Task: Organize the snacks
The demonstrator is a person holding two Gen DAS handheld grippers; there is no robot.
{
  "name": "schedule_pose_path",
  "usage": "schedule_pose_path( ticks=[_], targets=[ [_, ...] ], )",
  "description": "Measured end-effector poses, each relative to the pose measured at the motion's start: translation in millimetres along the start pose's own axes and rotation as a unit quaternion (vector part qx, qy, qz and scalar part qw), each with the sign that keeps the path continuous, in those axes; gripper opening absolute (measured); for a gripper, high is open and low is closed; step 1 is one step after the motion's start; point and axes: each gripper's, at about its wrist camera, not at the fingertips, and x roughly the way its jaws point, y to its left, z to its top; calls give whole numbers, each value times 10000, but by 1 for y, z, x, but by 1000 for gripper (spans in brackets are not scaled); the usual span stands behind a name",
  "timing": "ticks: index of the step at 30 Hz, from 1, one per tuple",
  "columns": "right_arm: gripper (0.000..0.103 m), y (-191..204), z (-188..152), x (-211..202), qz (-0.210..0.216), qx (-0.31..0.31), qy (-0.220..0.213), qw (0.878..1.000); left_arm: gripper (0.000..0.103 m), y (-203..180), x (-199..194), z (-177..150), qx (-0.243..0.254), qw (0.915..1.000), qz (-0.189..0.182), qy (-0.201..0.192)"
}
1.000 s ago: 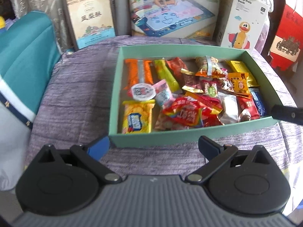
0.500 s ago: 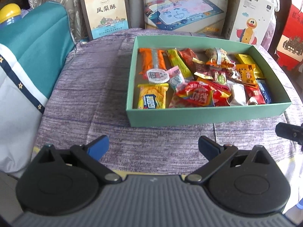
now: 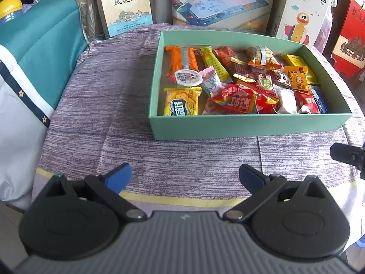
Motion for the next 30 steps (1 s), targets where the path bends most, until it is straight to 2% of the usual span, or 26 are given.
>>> schedule_pose_path(
  ticks=[30],
  targets=[
    [103,4,8,2,-43,-160,40,9999,103,8,-6,4,-85,9999,59,-94]
  ],
)
